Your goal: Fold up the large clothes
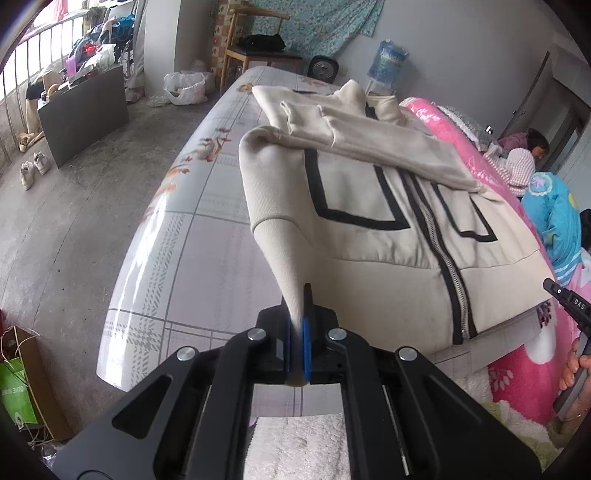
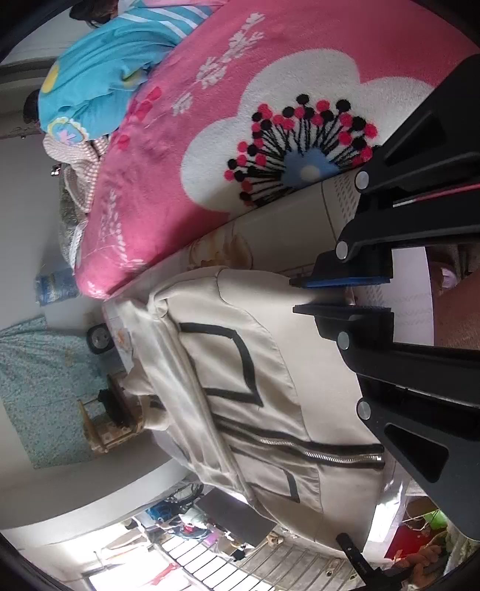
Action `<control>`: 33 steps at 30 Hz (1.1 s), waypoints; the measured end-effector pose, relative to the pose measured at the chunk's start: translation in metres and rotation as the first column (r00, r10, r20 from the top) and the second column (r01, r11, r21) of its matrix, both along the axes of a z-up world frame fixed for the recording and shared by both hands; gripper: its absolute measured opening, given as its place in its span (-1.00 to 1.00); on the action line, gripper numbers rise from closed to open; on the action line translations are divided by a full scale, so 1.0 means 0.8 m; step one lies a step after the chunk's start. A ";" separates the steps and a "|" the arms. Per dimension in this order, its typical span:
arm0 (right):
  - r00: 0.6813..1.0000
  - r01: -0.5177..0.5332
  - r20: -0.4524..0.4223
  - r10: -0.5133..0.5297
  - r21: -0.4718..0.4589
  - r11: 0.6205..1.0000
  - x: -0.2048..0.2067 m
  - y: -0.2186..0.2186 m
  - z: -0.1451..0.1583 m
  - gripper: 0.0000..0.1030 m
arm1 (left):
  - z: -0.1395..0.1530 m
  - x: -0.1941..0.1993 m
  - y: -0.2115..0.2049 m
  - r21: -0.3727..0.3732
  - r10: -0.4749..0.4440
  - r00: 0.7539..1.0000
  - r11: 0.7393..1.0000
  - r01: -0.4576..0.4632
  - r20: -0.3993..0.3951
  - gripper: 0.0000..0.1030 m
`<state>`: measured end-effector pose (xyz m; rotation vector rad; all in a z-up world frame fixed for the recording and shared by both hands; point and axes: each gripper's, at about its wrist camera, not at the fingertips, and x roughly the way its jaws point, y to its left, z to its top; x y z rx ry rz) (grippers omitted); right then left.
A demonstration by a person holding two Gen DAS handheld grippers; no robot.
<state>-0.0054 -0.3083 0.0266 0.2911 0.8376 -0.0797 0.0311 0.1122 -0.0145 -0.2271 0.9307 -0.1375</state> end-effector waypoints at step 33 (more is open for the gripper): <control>0.993 0.085 -0.101 -0.067 0.192 0.978 0.109 -0.042 -0.038 0.09 | -0.022 0.134 0.136 -0.381 0.207 0.975 0.897 -0.223 -0.083 -0.24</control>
